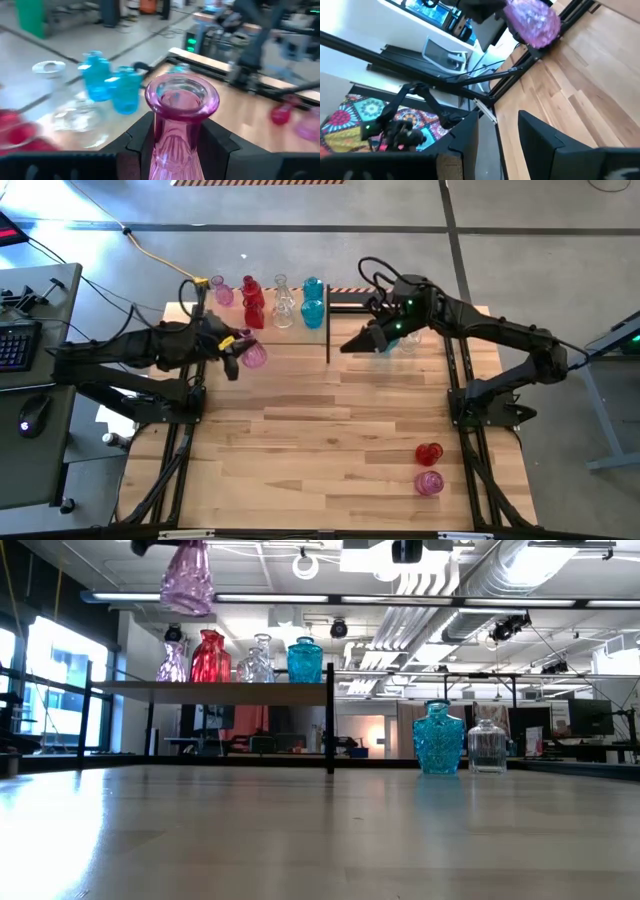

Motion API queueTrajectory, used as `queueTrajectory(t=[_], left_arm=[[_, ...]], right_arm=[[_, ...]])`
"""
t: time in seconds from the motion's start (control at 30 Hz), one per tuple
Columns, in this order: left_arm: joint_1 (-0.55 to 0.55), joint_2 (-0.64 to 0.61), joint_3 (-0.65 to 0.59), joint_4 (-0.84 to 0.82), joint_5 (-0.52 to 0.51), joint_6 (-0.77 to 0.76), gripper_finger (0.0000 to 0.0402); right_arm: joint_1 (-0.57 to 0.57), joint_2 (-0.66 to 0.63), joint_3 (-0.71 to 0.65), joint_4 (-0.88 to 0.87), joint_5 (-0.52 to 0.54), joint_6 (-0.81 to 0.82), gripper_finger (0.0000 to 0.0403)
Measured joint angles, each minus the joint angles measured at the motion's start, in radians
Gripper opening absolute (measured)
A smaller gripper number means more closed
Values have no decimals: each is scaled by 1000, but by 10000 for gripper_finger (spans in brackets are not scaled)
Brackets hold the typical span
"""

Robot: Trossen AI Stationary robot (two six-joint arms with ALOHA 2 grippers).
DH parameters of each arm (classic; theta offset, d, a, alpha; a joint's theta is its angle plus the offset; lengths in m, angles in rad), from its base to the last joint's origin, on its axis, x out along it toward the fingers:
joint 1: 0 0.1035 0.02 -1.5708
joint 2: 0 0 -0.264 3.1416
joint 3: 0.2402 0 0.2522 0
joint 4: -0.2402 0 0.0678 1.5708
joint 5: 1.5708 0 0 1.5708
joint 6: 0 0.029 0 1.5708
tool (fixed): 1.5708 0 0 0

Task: Sort vases onto shelf
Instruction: Put the top purple vase on the shelf aligned with the other purple vase

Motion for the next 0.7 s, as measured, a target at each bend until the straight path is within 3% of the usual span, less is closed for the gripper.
queueTrajectory(t=[0.27,0.7], left_arm=[[0,-59,0,-144,-253,-24,108],[0,-87,-3,-312,-493,-131,108]], right_arm=[[-57,0,0,-4,-97,-39,119],[-136,0,0,-4,-137,-109,119]])
